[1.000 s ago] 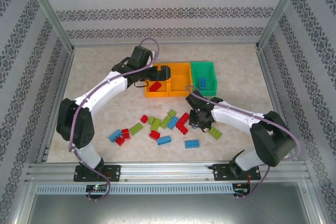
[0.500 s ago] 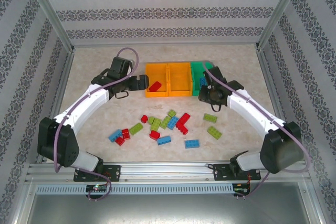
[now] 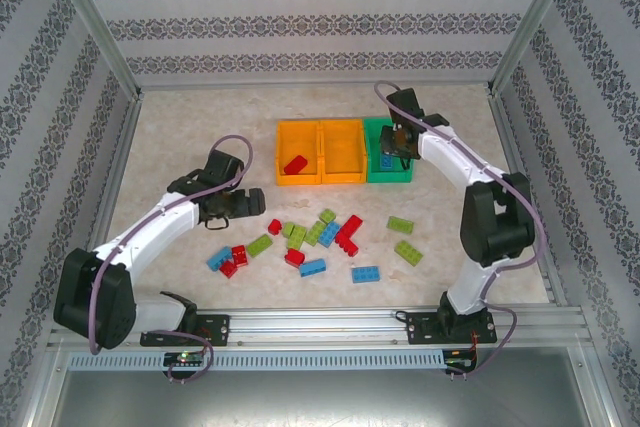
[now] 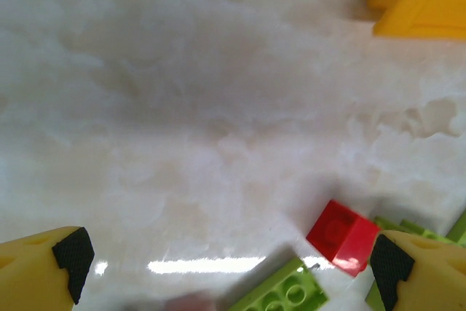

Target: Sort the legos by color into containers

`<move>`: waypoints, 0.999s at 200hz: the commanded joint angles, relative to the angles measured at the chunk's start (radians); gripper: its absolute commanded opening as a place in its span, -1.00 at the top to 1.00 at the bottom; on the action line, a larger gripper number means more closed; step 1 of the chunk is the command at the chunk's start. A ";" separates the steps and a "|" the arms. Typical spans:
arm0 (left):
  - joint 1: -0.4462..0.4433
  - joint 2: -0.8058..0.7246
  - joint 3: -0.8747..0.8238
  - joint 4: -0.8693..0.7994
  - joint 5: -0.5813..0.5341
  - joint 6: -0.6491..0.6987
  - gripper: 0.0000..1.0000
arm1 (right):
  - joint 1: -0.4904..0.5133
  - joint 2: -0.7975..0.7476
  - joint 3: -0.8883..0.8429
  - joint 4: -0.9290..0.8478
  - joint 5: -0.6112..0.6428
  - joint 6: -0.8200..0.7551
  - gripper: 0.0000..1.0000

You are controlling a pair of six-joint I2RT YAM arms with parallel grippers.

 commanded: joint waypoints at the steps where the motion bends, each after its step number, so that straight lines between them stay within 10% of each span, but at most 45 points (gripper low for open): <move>1: 0.001 -0.058 -0.025 -0.051 -0.035 -0.058 -0.99 | -0.019 0.067 0.089 0.016 0.018 -0.041 0.49; 200: 0.003 -0.245 -0.205 -0.358 -0.012 -0.460 -0.99 | -0.012 0.135 0.174 0.037 -0.125 0.017 -0.32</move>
